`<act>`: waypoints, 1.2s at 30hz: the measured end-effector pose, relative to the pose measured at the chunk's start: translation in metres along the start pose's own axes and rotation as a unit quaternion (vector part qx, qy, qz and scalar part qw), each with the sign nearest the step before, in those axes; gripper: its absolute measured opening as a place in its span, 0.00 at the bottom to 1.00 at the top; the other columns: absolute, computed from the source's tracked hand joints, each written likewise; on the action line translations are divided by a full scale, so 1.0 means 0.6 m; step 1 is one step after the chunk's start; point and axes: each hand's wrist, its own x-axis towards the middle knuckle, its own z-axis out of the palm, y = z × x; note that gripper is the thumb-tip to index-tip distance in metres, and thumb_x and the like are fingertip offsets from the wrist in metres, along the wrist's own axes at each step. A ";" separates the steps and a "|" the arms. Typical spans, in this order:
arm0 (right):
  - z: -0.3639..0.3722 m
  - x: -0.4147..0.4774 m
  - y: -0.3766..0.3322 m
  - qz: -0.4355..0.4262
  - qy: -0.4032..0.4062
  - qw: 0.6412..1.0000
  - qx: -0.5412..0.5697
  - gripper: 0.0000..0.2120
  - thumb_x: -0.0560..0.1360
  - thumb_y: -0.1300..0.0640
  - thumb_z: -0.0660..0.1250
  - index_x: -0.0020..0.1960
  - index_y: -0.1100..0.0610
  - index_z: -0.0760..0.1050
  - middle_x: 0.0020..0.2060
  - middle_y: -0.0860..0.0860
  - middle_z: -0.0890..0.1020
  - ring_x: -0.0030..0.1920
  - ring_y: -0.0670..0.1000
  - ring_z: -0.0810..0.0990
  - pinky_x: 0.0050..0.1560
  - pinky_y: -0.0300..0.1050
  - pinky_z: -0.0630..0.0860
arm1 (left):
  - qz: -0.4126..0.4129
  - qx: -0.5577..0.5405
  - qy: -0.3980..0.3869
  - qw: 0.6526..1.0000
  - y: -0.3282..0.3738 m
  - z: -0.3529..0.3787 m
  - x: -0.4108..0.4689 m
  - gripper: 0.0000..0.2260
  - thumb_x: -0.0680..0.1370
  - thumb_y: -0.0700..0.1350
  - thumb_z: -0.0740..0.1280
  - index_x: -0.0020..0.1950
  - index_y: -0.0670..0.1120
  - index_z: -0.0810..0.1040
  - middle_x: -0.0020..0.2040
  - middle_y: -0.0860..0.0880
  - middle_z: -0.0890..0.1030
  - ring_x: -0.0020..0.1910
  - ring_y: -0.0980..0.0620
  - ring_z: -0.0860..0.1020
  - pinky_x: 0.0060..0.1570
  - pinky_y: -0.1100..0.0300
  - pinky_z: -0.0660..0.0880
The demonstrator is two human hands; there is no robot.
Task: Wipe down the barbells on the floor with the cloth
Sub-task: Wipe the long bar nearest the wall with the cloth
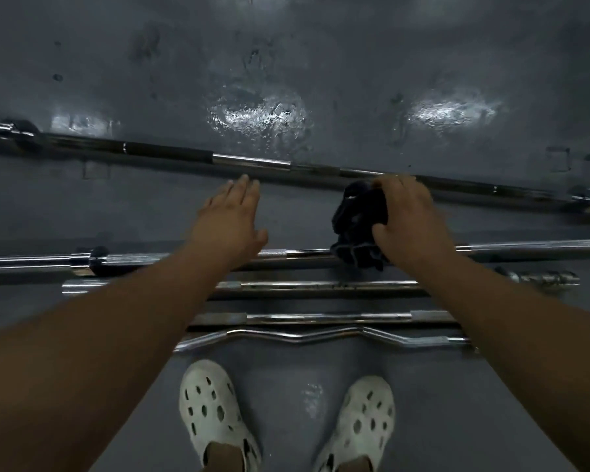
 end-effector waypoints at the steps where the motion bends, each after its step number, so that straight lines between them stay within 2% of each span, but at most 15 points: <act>1: 0.030 0.024 0.005 -0.004 0.000 1.000 0.003 0.28 0.69 0.63 0.69 0.68 0.56 0.69 0.63 0.58 0.72 0.65 0.61 0.69 0.58 0.57 0.74 | 0.006 0.007 0.021 1.000 -0.017 0.023 0.033 0.37 0.78 0.57 0.63 0.80 0.47 0.48 0.81 0.47 0.49 0.79 0.46 0.51 0.74 0.47 0.55; 6: 0.186 0.163 0.030 -0.025 0.045 0.998 0.029 0.32 0.67 0.64 0.71 0.70 0.58 0.69 0.65 0.60 0.72 0.66 0.61 0.69 0.65 0.51 0.68 | 0.059 0.051 0.090 0.993 -0.070 0.138 0.203 0.37 0.76 0.60 0.63 0.80 0.47 0.53 0.79 0.44 0.56 0.77 0.42 0.57 0.73 0.44 0.59; 8: 0.244 0.215 0.048 -0.028 0.044 0.999 -0.005 0.37 0.68 0.57 0.74 0.75 0.53 0.64 0.71 0.60 0.67 0.71 0.61 0.65 0.71 0.53 0.66 | 0.072 0.071 0.097 0.990 -0.088 0.177 0.269 0.38 0.76 0.64 0.61 0.80 0.49 0.52 0.80 0.45 0.56 0.77 0.43 0.57 0.73 0.43 0.58; 11: 0.310 0.284 0.067 -0.003 -0.025 0.994 -0.110 0.47 0.70 0.39 0.72 0.80 0.43 0.48 0.80 0.57 0.51 0.79 0.61 0.49 0.77 0.63 0.51 | 0.069 0.115 0.110 0.985 -0.135 0.209 0.346 0.37 0.75 0.69 0.56 0.78 0.53 0.52 0.78 0.46 0.60 0.76 0.43 0.60 0.72 0.41 0.58; 12: 0.328 0.300 0.070 0.009 -0.039 0.991 -0.126 0.48 0.70 0.36 0.70 0.80 0.42 0.45 0.80 0.57 0.48 0.80 0.61 0.46 0.77 0.65 0.47 | 0.080 0.134 0.125 0.980 -0.149 0.215 0.362 0.37 0.74 0.70 0.55 0.78 0.53 0.53 0.76 0.45 0.63 0.73 0.42 0.63 0.71 0.41 0.59; 14: 0.358 0.323 0.075 0.019 -0.012 0.991 -0.130 0.47 0.70 0.35 0.70 0.80 0.42 0.47 0.80 0.57 0.50 0.80 0.61 0.47 0.75 0.68 0.44 | 0.107 0.150 0.156 0.970 -0.165 0.224 0.384 0.35 0.74 0.70 0.54 0.76 0.53 0.58 0.72 0.44 0.69 0.68 0.41 0.70 0.67 0.41 0.63; 17: 0.357 0.348 0.078 0.012 0.035 0.993 -0.115 0.42 0.70 0.39 0.70 0.78 0.45 0.55 0.76 0.56 0.60 0.77 0.60 0.56 0.75 0.69 0.47 | 0.121 0.120 0.143 0.975 -0.163 0.209 0.400 0.34 0.73 0.70 0.50 0.74 0.53 0.61 0.68 0.44 0.72 0.65 0.39 0.72 0.62 0.43 0.67; 20: 0.334 0.341 0.071 0.001 0.013 0.992 -0.124 0.39 0.70 0.47 0.70 0.77 0.49 0.59 0.73 0.57 0.66 0.73 0.61 0.64 0.74 0.64 0.57 | 0.109 0.104 0.108 0.983 -0.157 0.187 0.393 0.34 0.73 0.68 0.51 0.74 0.51 0.62 0.68 0.42 0.73 0.65 0.38 0.72 0.62 0.44 0.68; 22: 0.328 0.312 0.063 -0.007 0.002 0.993 -0.121 0.36 0.68 0.55 0.69 0.76 0.52 0.64 0.69 0.59 0.71 0.68 0.63 0.69 0.70 0.59 0.66 | 0.123 0.107 0.101 0.981 -0.157 0.190 0.359 0.33 0.74 0.65 0.53 0.74 0.49 0.62 0.69 0.41 0.72 0.64 0.38 0.72 0.63 0.45 0.67; 24: 0.313 0.275 0.059 -0.003 -0.014 0.996 -0.090 0.30 0.68 0.61 0.68 0.70 0.52 0.71 0.64 0.59 0.76 0.63 0.64 0.74 0.63 0.56 0.73 | 0.157 0.107 0.108 0.976 -0.165 0.204 0.307 0.32 0.73 0.62 0.54 0.74 0.47 0.63 0.68 0.42 0.73 0.63 0.38 0.73 0.63 0.46 0.69; 25: 0.297 0.259 0.056 0.008 -0.006 0.998 -0.063 0.25 0.68 0.62 0.67 0.65 0.52 0.74 0.60 0.58 0.78 0.59 0.63 0.77 0.58 0.54 0.76 | 0.176 0.094 0.119 0.973 -0.170 0.209 0.287 0.30 0.73 0.61 0.55 0.72 0.48 0.66 0.67 0.43 0.74 0.61 0.38 0.74 0.61 0.45 0.72; 27: 0.272 0.240 0.042 0.034 0.061 0.998 -0.009 0.21 0.66 0.64 0.66 0.58 0.52 0.78 0.54 0.57 0.81 0.55 0.62 0.79 0.51 0.52 0.76 | 0.193 0.068 0.149 0.967 -0.180 0.214 0.281 0.23 0.76 0.61 0.54 0.64 0.50 0.72 0.60 0.45 0.77 0.56 0.39 0.76 0.53 0.45 0.76; 30: 0.304 0.222 0.027 0.066 0.182 0.980 0.049 0.25 0.65 0.61 0.64 0.63 0.55 0.76 0.58 0.57 0.79 0.59 0.61 0.76 0.57 0.53 0.74 | 0.189 0.049 0.149 0.969 -0.180 0.235 0.302 0.23 0.80 0.63 0.52 0.58 0.48 0.75 0.54 0.44 0.77 0.53 0.40 0.75 0.52 0.47 0.73; 33: 0.393 0.197 0.023 0.068 0.139 0.988 -0.012 0.30 0.66 0.48 0.61 0.68 0.51 0.72 0.65 0.55 0.75 0.64 0.60 0.72 0.65 0.58 0.68 | 0.193 0.043 0.194 0.961 -0.173 0.294 0.285 0.23 0.81 0.62 0.53 0.60 0.47 0.75 0.59 0.45 0.77 0.54 0.41 0.75 0.53 0.49 0.71; 36: 0.405 0.185 0.024 0.071 0.133 0.986 -0.067 0.28 0.68 0.45 0.60 0.67 0.48 0.74 0.60 0.54 0.78 0.60 0.60 0.75 0.62 0.56 0.67 | 0.184 0.004 0.175 0.967 -0.170 0.306 0.262 0.24 0.81 0.62 0.54 0.67 0.47 0.72 0.67 0.46 0.75 0.59 0.41 0.76 0.54 0.47 0.74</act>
